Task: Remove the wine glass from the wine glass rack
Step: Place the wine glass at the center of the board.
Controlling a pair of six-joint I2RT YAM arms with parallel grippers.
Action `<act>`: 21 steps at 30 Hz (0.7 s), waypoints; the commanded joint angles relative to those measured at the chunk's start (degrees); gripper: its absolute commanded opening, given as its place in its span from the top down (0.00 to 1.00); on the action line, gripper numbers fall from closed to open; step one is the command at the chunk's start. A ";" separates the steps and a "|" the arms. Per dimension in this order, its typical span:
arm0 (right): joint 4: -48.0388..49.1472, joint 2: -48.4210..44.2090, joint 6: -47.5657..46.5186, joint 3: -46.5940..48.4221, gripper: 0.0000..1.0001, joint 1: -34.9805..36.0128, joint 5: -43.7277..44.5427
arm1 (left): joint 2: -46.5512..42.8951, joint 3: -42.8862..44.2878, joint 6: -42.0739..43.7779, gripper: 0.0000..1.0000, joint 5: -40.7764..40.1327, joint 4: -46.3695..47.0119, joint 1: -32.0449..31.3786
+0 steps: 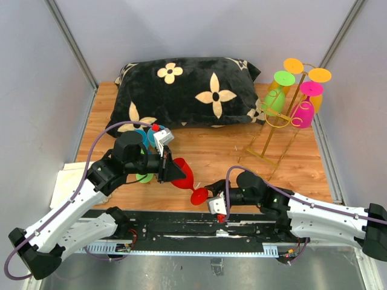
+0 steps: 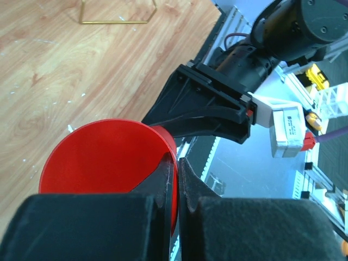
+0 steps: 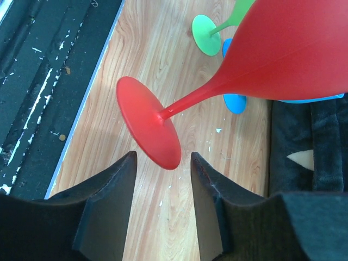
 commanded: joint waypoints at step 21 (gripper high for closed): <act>12.19 -11.50 4.56 -5.03 0.37 -0.26 -0.42 | 8.16 0.14 -2.39 1.00 -49.75 -1.74 -1.98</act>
